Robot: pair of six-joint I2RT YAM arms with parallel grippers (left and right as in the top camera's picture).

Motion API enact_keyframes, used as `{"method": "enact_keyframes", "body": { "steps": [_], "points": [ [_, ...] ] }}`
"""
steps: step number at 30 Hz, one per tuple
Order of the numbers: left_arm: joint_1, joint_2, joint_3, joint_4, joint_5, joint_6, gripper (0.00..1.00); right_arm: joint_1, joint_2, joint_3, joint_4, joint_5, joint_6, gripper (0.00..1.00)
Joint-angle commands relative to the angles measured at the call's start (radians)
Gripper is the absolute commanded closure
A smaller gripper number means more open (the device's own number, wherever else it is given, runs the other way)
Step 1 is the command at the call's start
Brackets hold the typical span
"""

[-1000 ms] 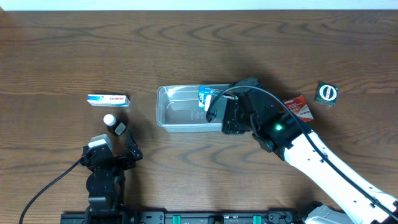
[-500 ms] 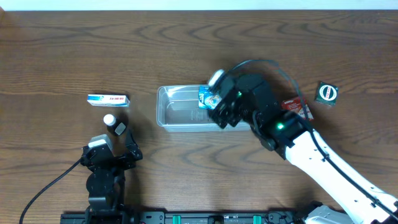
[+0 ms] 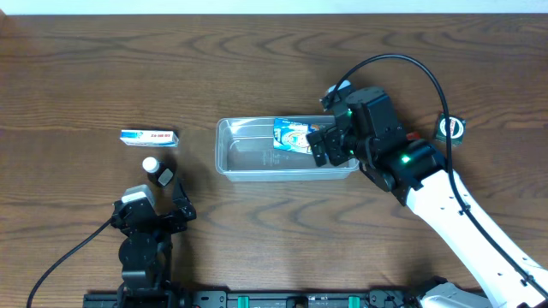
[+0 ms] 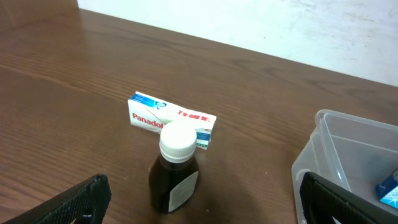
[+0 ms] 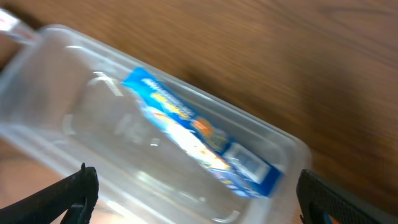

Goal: Pack container

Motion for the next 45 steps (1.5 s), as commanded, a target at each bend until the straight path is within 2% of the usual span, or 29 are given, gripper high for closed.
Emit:
{"method": "enact_keyframes", "body": {
  "steps": [1,9,17,22,27,31,33,45],
  "points": [
    [0.006,-0.006,-0.015,-0.030,-0.001,-0.002,0.02,0.003,0.012,0.021,0.051,-0.085,0.051,0.01],
    [0.006,-0.006,-0.015,-0.030,-0.001,-0.002,0.02,0.004,0.117,0.021,0.159,-0.011,0.156,0.01],
    [0.006,-0.006,-0.015,-0.030,-0.001,-0.002,0.02,0.004,0.187,0.021,0.191,0.006,0.177,0.03],
    [0.005,-0.006,-0.015,-0.030,-0.001,-0.002,0.02,0.004,0.211,0.021,0.188,0.006,0.201,0.18],
    [0.006,-0.006,-0.015,-0.030,-0.001,-0.002,0.02,0.004,0.241,0.021,0.196,0.006,0.216,0.37],
    [0.005,-0.006,-0.015,-0.030,-0.001,-0.002,0.02,0.003,0.269,0.021,0.223,0.007,0.216,0.59],
    [0.005,-0.006,-0.015,-0.030,-0.001,-0.002,0.02,0.003,0.279,0.021,0.244,0.014,0.216,0.64],
    [0.006,-0.006,-0.015,-0.030,-0.001,-0.002,0.02,0.004,0.332,0.021,0.263,0.031,0.227,0.68]
  ]
}}
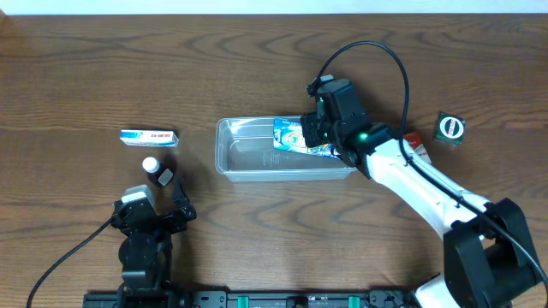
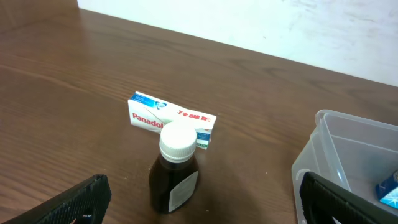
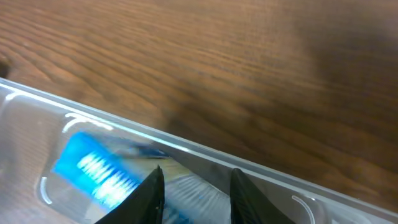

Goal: Pack container

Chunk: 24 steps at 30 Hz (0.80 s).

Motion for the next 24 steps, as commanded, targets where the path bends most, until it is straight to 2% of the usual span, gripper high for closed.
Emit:
{"method": "enact_keyframes", "body": {
  "steps": [1,15,24],
  "points": [
    [0.006,-0.006,-0.015,-0.030,-0.001,-0.002,0.02,0.004,0.011,0.016,-0.006,0.013,0.013,0.69],
    [0.006,-0.006,-0.015,-0.030,-0.001,-0.002,0.02,0.030,0.010,0.016,-0.015,-0.034,0.022,0.70],
    [0.005,-0.006,-0.015,-0.030,-0.001,-0.002,0.02,0.071,0.006,0.016,-0.105,-0.039,0.032,0.75]
  ]
}}
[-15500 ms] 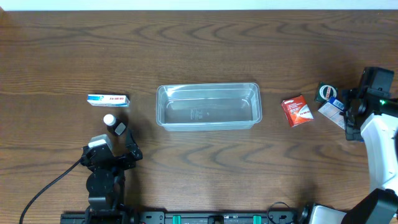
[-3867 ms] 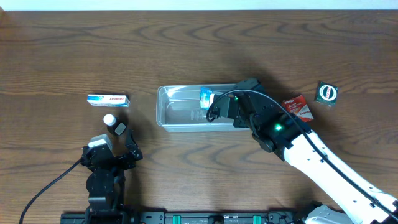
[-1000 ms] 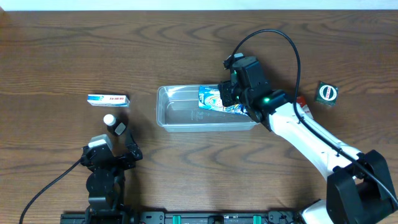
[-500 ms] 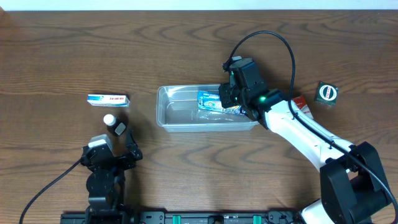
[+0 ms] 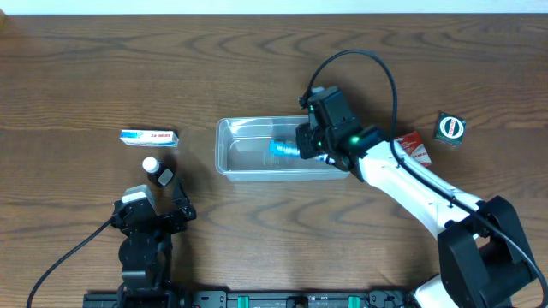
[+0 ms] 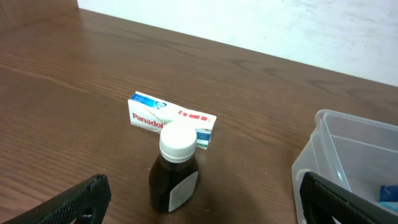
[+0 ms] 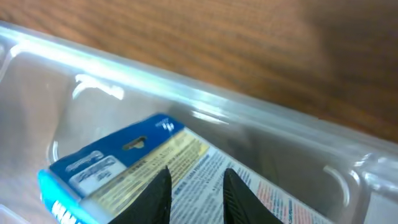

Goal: Pack container

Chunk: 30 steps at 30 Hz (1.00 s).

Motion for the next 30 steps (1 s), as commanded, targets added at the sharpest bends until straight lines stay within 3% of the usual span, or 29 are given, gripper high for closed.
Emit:
{"method": "enact_keyframes", "body": {
  "steps": [1,12,22,30],
  "points": [
    [0.006,-0.006,-0.015,-0.030,-0.001,-0.002,0.02,0.027,-0.001,0.015,-0.018,-0.008,0.014,0.75],
    [0.006,-0.006,-0.015,-0.029,-0.001,-0.002,0.02,0.042,-0.042,0.079,-0.060,-0.008,0.005,0.72],
    [0.006,-0.006,-0.015,-0.030,-0.001,-0.002,0.02,0.058,-0.056,0.193,-0.383,-0.019,0.029,0.71],
    [0.006,-0.006,-0.015,-0.030,-0.001,-0.002,0.02,0.067,-0.056,0.193,-0.461,-0.051,0.028,0.67]
  ]
}}
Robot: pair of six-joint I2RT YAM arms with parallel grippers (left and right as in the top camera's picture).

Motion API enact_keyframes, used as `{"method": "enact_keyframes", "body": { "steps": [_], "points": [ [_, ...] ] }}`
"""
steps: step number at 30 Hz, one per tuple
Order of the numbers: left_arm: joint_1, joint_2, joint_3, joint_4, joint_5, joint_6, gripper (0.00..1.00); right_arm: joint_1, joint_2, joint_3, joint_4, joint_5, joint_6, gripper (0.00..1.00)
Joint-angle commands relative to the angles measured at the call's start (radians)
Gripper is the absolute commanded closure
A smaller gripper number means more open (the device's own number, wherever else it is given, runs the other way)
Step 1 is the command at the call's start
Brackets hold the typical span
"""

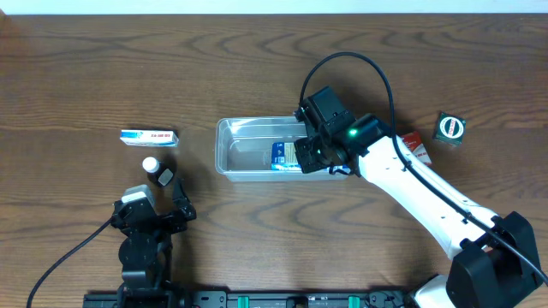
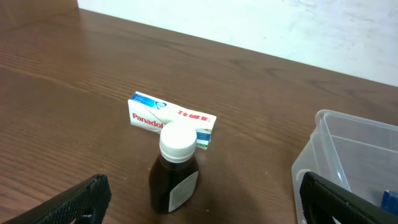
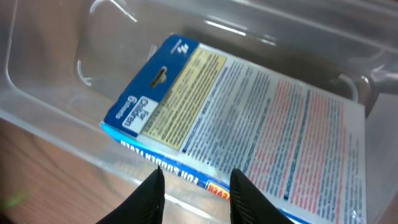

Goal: Pack container

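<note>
The clear plastic container (image 1: 227, 145) lies mid-table. In it a blue medicine box (image 1: 285, 155) lies flat, printed back up (image 3: 249, 118). My right gripper (image 1: 311, 156) hangs over the container's right half; its jaws stand narrowly apart (image 3: 198, 199) above the near wall, nothing between them. A Panadol box (image 2: 171, 115) and a brown bottle with a white cap (image 2: 175, 171) stand at the left. Behind the bottle my left gripper (image 2: 201, 208) stays wide open. The container's corner (image 2: 323, 149) shows at the right of that view.
A red box (image 1: 412, 144) lies right of the container, partly under my right arm. A round green-and-black item (image 1: 450, 128) sits further right. The Panadol box (image 1: 149, 137) and bottle (image 1: 157, 170) lie between my left gripper (image 1: 154, 212) and the table's left side.
The blue box was tipped up on its edge in the container; now it lies flat with its back up. My right gripper has moved toward the near wall. The left arm has not moved.
My right gripper was wide open over the container's right end, the blue box lying face up there. Then its jaws stood narrow at the far wall beside the box. Then the box was tipped on edge nearer the middle, and now it lies flat, back up.
</note>
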Motion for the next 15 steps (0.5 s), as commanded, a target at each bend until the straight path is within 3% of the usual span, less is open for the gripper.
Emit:
{"method": "enact_keyframes", "body": {
  "steps": [1,15],
  "points": [
    [0.005,-0.006,-0.015,-0.030,-0.001,-0.002,0.02,0.016,-0.015,0.021,-0.003,-0.009,0.012,0.67],
    [0.006,-0.006,-0.015,-0.030,-0.001,-0.002,0.02,0.016,0.049,0.018,0.000,0.009,0.012,0.64]
  ]
}}
